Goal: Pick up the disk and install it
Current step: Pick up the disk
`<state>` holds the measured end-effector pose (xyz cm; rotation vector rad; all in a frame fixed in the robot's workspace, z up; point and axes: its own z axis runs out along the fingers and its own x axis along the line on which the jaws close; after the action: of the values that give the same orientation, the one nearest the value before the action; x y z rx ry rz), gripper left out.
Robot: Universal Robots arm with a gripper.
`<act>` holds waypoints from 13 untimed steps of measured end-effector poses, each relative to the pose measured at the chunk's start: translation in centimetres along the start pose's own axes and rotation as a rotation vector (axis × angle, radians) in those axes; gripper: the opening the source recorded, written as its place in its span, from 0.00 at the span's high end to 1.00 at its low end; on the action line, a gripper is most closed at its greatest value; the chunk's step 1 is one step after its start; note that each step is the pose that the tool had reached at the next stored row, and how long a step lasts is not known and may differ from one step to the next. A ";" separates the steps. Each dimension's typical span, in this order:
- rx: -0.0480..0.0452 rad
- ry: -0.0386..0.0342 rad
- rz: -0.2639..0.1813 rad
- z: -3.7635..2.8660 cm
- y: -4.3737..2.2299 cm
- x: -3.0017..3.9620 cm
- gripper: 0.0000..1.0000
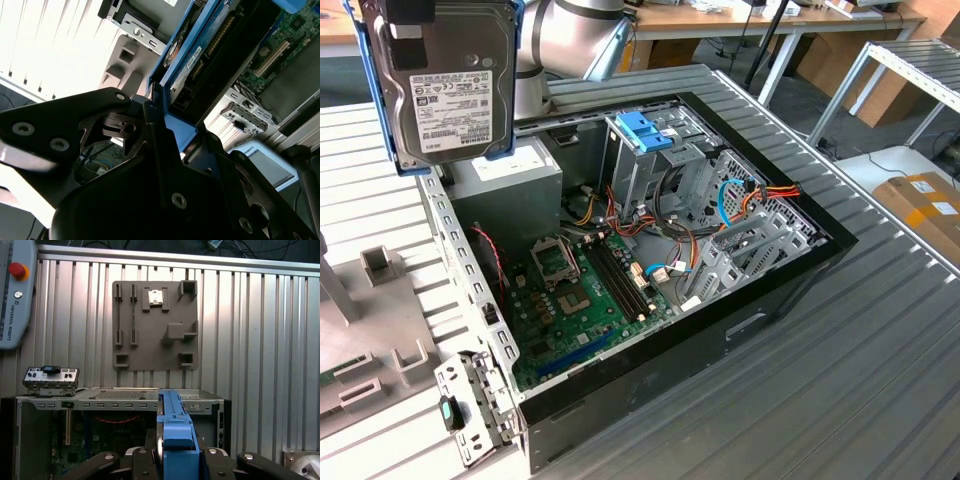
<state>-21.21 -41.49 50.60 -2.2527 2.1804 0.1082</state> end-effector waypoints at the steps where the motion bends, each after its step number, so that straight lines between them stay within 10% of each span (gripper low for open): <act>1: 0.0000 0.0001 0.000 0.01 -0.03 0.00 0.63; 13: -0.0001 0.0011 0.000 0.17 -0.53 0.03 0.63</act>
<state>-20.69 -41.49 50.41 -2.2534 2.1810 0.1071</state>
